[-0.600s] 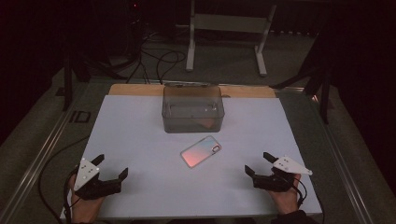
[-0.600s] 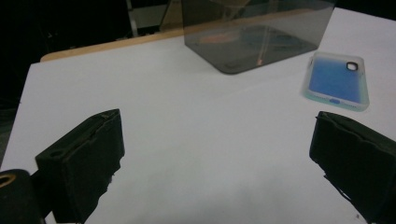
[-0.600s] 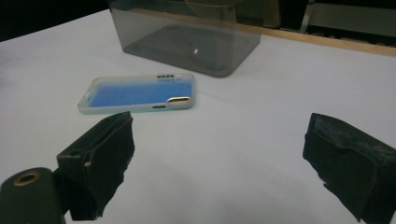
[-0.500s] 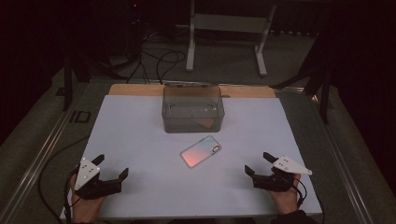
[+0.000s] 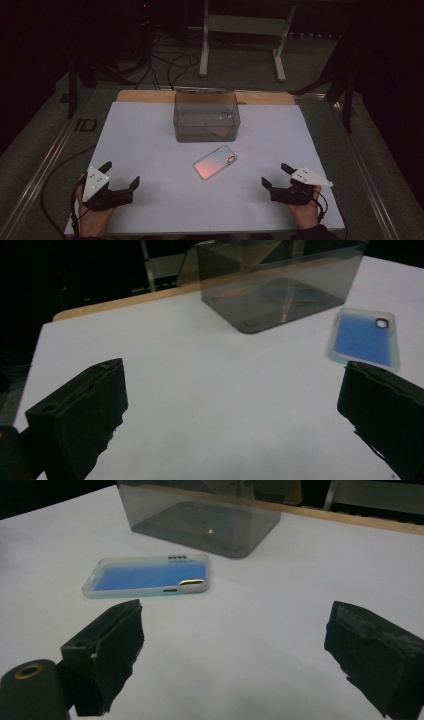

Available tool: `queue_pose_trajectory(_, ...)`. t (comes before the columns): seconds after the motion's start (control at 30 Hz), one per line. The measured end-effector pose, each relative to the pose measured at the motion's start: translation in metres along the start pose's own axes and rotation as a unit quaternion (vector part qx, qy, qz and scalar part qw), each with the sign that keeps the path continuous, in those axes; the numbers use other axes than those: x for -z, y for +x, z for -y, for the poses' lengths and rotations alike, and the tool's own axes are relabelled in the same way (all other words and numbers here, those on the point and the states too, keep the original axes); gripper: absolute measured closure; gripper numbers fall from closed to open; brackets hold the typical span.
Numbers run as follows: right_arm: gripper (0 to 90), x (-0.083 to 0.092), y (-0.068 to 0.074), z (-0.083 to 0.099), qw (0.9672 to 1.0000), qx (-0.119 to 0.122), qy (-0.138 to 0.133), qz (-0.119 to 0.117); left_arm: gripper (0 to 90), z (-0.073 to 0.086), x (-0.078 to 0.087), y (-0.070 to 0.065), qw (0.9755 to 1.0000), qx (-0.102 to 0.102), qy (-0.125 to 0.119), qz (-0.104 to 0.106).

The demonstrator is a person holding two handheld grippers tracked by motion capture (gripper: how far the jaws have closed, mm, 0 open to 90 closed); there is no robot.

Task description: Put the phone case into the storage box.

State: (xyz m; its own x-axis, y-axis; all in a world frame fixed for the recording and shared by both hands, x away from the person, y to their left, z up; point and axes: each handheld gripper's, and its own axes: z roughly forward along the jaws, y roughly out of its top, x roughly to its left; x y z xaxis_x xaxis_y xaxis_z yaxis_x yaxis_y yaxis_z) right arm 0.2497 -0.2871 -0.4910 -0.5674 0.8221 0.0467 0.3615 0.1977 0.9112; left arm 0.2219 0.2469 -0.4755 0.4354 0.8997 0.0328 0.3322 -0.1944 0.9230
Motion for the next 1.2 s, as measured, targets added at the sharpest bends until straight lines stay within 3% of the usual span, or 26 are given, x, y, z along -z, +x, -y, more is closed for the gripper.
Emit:
queue_pose_trajectory(0.4,9.1,-0.001,0.0,0.0,1.0,-0.001,0.003,-0.002,1.6,-0.017,-0.025,-0.016,0.998,-0.014,0.049,0.038)
queue_pose_trajectory(1.2,9.2,-0.002,0.0,0.001,1.0,-0.003,0.007,-0.003,4.7,-0.034,-0.058,-0.038,0.9957,-0.023,0.065,0.061)
